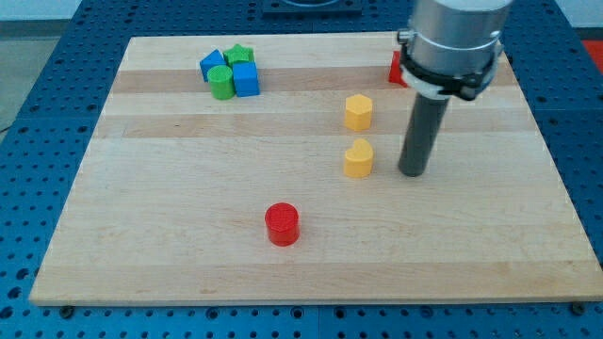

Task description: Push the green circle slightly down

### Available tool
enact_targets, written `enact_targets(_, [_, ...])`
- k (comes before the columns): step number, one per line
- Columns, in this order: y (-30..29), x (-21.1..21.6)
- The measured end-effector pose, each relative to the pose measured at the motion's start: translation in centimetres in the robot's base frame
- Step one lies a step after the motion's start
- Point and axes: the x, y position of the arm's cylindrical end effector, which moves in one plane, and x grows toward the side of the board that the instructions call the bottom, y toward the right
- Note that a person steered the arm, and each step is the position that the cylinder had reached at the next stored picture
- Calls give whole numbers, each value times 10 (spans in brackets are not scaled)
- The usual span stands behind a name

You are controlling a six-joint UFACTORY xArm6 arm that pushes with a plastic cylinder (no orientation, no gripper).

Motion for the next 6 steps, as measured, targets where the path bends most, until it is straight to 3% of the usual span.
enact_targets(1, [-68, -2])
enact_targets(2, [-50, -2])
enact_targets(3, [12, 35])
enact_targets(4, [0, 84])
enact_targets(5, [-23, 90])
enact_targets(6, [-2, -20])
